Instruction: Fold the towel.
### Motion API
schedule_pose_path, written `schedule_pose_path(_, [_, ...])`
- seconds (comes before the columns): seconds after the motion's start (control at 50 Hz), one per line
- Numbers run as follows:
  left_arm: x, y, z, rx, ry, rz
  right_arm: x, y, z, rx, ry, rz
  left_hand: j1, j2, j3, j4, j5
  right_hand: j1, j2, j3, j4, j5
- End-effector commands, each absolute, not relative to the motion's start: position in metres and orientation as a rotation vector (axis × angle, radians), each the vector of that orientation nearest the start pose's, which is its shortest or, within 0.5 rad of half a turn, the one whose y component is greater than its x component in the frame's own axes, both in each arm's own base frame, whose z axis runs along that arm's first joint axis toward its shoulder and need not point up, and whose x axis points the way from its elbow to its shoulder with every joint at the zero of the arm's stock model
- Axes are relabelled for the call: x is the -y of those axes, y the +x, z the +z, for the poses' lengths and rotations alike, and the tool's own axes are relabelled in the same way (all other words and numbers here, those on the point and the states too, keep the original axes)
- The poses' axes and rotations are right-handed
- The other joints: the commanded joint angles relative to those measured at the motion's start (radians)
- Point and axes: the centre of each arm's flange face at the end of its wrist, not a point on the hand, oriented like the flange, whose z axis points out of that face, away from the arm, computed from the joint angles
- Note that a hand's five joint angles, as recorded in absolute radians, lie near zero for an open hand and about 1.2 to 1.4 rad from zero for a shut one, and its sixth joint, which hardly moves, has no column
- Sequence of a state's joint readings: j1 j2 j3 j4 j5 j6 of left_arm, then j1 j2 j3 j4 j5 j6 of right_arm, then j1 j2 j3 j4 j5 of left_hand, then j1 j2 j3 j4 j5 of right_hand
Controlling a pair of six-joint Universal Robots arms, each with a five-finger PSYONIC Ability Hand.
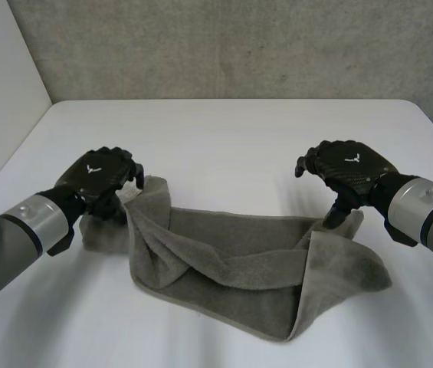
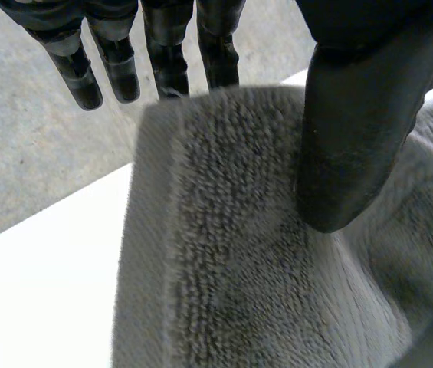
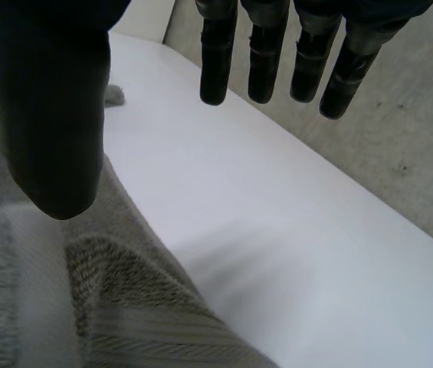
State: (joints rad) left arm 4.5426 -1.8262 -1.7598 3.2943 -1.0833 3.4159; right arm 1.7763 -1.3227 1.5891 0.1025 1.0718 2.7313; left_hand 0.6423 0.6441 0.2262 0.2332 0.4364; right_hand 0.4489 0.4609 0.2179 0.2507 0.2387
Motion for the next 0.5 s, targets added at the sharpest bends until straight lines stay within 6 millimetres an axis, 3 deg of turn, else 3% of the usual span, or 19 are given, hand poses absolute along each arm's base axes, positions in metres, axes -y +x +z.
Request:
schedule_pose_path(0.02, [0.268, -0.223, 0.182, -2.584, 1.127, -2.012, 0.258, 0.234, 0.209, -2.087, -1.089, -1.554, -0.027, -0.028, -0.052, -0.059, 0.005, -0.032, -0.044, -0.043, -0.076, 0.003])
schedule_pose_path(0.14, [0.261, -0.222, 0.183, -2.573, 1.139, -2.008, 0.246, 0.235, 0.207, -2.062, -1.119, -1.531, -0.021, -0.022, -0.052, -0.059, 0.011, -0.018, -0.030, -0.043, -0.076, 0.018])
schedule_pose_path(0.34, [0.258, -0.213, 0.181, -2.518, 1.164, -1.971, 0.214, 0.230, 0.204, -1.981, -1.345, -1.556, 0.047, 0.045, -0.052, -0.059, 0.078, 0.024, 0.012, -0.043, -0.076, 0.059])
schedule_pose_path(0.5, [0.250, -0.207, 0.189, -2.488, 1.145, -1.992, 0.205, 0.229, 0.198, -1.972, -1.422, -1.541, 0.082, 0.080, -0.052, -0.059, 0.113, 0.100, 0.088, -0.043, -0.076, 0.135])
